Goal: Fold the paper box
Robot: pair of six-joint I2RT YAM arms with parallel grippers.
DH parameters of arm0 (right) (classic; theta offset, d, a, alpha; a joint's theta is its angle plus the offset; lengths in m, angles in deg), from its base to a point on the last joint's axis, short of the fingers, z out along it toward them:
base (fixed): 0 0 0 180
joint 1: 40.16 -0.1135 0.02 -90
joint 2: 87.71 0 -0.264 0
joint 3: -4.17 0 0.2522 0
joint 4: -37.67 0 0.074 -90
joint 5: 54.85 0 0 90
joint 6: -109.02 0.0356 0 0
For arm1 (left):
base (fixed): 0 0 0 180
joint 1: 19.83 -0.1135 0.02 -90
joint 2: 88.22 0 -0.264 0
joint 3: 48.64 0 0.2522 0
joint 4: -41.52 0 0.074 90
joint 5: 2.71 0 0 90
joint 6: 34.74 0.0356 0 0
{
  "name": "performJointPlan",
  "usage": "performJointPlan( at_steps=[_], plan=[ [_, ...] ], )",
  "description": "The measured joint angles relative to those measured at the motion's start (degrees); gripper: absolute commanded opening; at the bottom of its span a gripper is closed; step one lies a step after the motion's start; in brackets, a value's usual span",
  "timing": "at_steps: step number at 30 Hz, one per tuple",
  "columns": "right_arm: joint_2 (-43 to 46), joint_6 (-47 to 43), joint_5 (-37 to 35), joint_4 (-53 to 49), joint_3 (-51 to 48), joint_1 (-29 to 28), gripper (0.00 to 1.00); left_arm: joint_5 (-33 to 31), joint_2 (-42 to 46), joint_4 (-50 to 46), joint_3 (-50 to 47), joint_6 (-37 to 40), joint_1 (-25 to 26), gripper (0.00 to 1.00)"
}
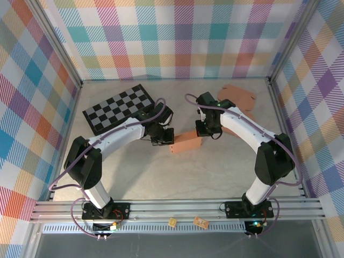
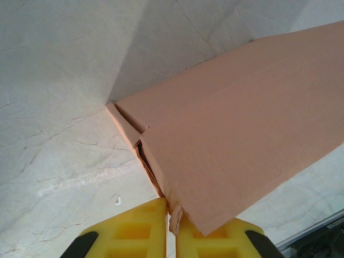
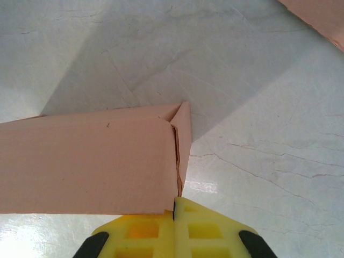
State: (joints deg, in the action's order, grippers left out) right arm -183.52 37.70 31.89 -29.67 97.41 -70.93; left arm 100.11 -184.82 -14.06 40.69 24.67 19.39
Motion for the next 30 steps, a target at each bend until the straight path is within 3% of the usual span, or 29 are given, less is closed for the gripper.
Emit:
performJointPlan(
  at_steps=[7,12,16,23,30],
  plan=[
    [3.5,2.1,1.2,-0.3,-0.2,0.0,0.49,0.0,0.0,0.0,0.0,0.2,0.0,0.1],
    [6.7,7.5,3.7,-1.1,-0.5,0.0,0.63,0.0,0.0,0.0,0.0,0.2,0.0,0.1],
    [11.9,18.9,7.9,1.6,-4.3,1.8,0.67,0.0,0.0,-0.1,0.1,0.2,0.0,0.1],
    [16.2,46.3,17.7,16.0,-14.8,6.3,0.69,-0.3,0.0,-0.1,0.1,0.2,0.1,0.11],
    [15.0,59.1,22.7,23.2,-19.6,8.1,0.67,-0.4,0.0,-0.1,0.1,0.2,0.1,0.11]
  ],
)
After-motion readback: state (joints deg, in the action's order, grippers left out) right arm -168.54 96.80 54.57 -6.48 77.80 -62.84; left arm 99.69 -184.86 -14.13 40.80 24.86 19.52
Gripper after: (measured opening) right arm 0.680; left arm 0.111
